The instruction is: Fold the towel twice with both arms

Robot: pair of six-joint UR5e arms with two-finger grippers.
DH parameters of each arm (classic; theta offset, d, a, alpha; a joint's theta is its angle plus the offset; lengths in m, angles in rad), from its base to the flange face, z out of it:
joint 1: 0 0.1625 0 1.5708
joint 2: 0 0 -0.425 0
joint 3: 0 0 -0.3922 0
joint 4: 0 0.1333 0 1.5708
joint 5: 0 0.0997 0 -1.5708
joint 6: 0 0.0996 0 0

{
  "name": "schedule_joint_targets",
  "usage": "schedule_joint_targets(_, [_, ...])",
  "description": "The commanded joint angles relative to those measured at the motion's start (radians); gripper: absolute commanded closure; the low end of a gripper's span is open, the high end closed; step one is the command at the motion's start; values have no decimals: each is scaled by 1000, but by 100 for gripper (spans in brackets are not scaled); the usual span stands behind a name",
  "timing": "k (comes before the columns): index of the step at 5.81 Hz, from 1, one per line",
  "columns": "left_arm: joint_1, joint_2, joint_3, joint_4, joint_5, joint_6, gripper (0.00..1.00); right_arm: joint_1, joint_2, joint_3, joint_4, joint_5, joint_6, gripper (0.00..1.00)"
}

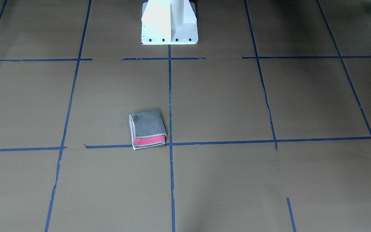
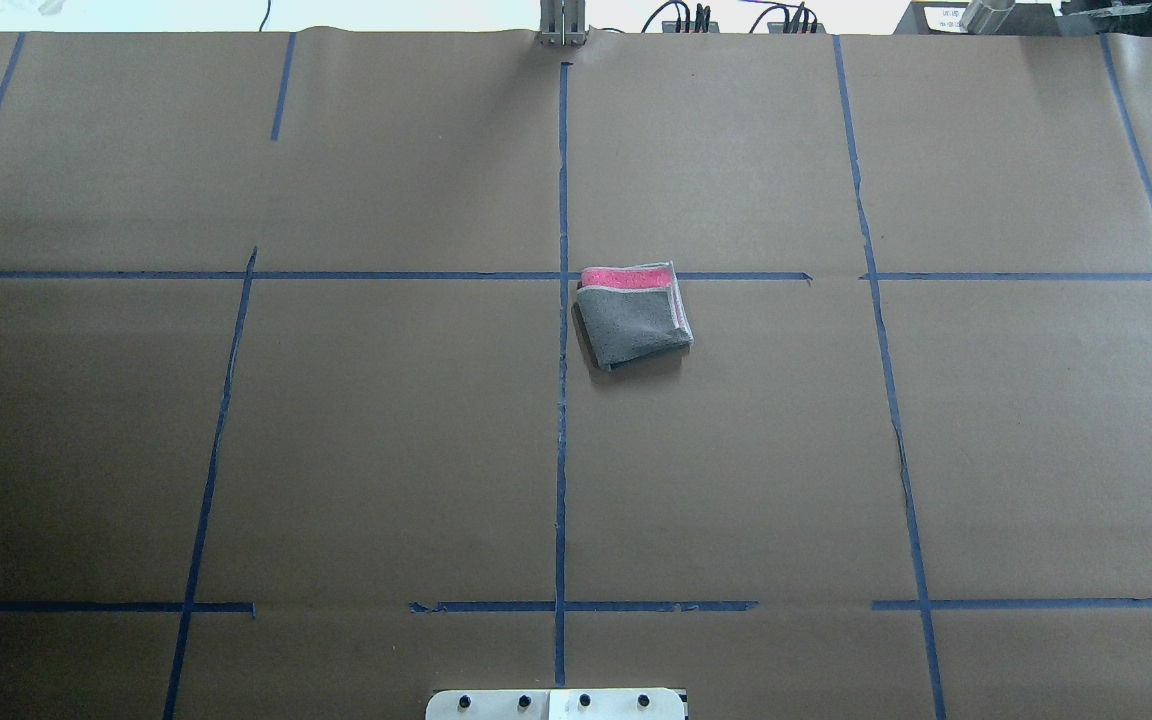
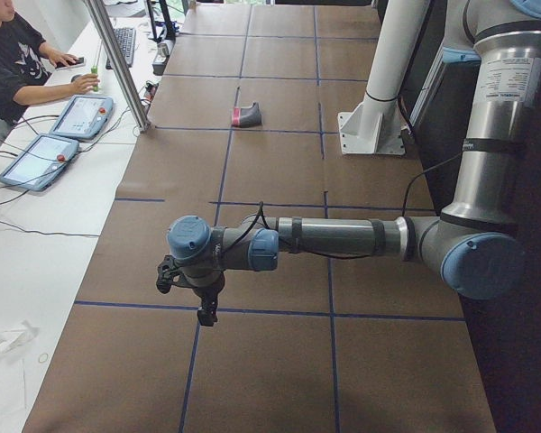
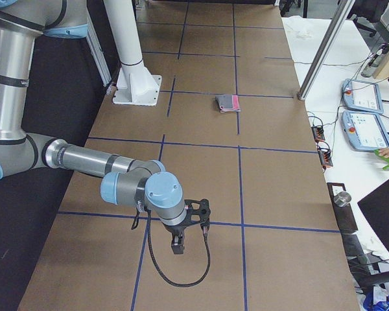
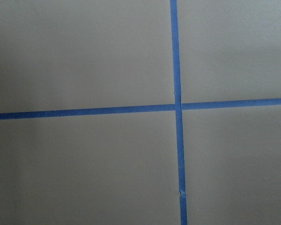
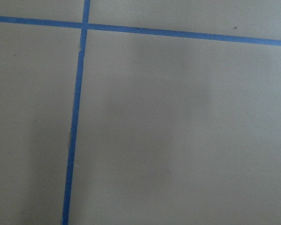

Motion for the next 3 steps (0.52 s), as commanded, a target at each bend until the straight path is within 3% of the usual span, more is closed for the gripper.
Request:
schedule_joint_targets(1, [0,6,6,3,0,1,0,-3,8,-43,-9,-27,4,0])
schedule_joint_targets(3, [0,8,5,5,0,1,0,-2,25,-91,-14,-22,30,0])
